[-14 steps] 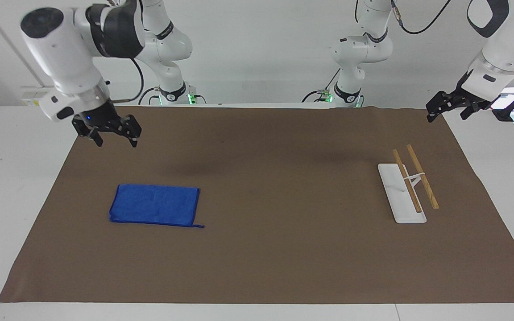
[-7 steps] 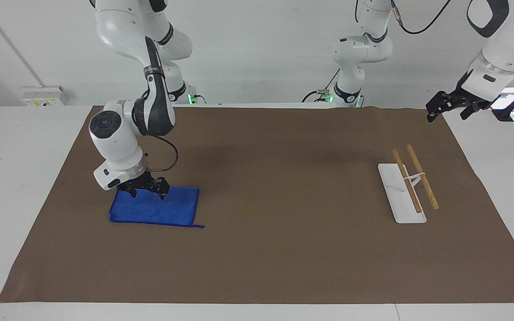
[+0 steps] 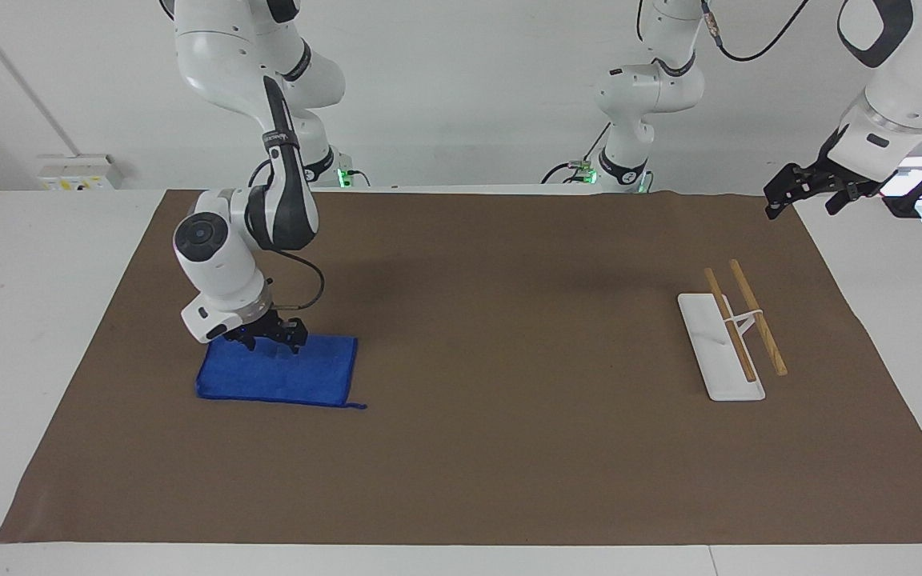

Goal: Right arm passes towel to left arm to hang
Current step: 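Reach the right gripper down to the blue towel's edge and grasp it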

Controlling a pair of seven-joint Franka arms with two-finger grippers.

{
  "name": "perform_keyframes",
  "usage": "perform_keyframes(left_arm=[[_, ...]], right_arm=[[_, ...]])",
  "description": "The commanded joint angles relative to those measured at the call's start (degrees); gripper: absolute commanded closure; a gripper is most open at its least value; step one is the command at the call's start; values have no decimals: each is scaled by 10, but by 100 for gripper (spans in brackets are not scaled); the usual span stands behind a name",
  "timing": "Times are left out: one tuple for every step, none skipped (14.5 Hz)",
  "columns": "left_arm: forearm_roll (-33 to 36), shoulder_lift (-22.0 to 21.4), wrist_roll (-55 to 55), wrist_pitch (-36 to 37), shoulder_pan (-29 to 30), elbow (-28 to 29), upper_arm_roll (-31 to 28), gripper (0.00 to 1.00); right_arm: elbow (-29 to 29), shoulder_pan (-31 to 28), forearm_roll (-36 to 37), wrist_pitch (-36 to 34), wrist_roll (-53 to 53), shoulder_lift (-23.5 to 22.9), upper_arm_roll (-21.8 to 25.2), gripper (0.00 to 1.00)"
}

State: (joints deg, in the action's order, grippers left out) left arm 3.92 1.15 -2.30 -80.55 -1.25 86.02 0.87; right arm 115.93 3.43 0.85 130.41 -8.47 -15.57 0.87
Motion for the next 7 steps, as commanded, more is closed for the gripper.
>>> perform_keyframes(left_arm=[[7, -9, -5, 4, -8, 10, -8, 0], [7, -9, -5, 4, -8, 10, -8, 0], [7, -9, -5, 4, -8, 10, -8, 0], [7, -9, -5, 4, -8, 10, -8, 0], [7, -9, -5, 4, -8, 10, -8, 0], [7, -9, -5, 4, -8, 10, -8, 0], [7, -9, -5, 4, -8, 10, -8, 0]], right_arm=[[20, -2, -3, 23, 4, -2, -3, 12], [21, -2, -3, 23, 4, -2, -3, 12], [24, -1, -3, 24, 5, -2, -3, 12], [32, -1, -3, 25, 18, -2, -3, 12], [35, -2, -4, 34, 34, -2, -3, 12], [46, -3, -3, 51, 38, -2, -3, 12], [52, -3, -4, 61, 39, -1, -3, 12]])
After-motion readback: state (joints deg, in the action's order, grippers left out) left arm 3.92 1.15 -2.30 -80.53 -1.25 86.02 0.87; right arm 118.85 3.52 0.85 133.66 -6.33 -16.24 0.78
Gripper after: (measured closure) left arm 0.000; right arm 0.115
